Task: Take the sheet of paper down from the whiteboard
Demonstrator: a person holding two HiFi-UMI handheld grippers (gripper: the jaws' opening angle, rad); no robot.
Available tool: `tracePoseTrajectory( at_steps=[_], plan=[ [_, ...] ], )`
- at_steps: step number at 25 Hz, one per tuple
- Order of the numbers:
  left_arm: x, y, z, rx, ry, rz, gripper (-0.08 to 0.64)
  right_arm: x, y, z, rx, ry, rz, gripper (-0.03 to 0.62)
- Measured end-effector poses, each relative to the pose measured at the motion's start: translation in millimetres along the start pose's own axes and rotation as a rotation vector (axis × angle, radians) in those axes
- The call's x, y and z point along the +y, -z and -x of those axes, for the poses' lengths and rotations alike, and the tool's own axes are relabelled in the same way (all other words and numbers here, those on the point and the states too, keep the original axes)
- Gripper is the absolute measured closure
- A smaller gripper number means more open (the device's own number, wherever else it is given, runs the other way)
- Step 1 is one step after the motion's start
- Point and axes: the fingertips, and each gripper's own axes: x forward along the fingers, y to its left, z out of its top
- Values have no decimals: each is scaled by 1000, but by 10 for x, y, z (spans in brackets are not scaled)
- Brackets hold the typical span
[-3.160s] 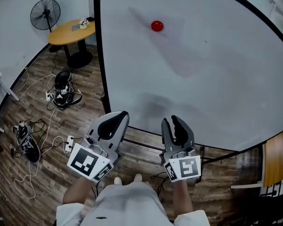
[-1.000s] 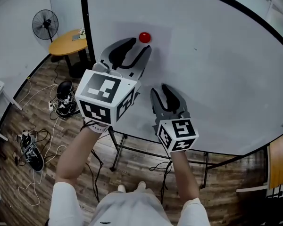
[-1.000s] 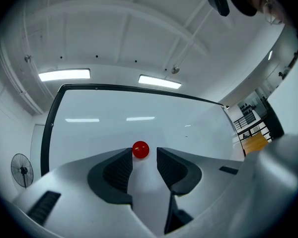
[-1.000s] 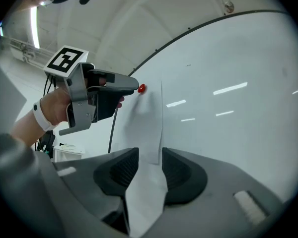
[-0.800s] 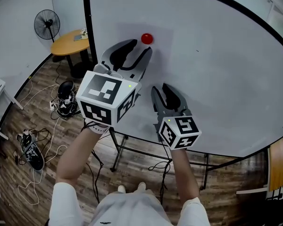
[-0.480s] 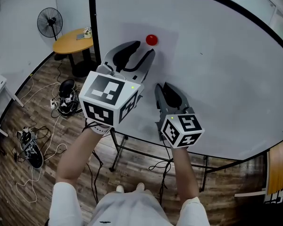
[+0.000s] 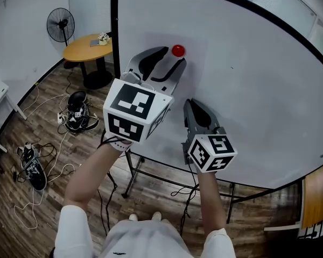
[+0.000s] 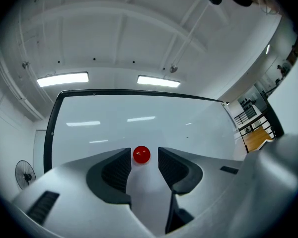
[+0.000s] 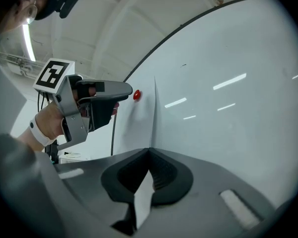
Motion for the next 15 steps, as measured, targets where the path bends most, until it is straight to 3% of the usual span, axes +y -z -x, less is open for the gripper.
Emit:
tracePoseTrajectory(
  at_steps=[15],
  plan=[
    [31,48,-234,54,-130,-221,405,3,-34,29,4,-4,3,583]
  ],
)
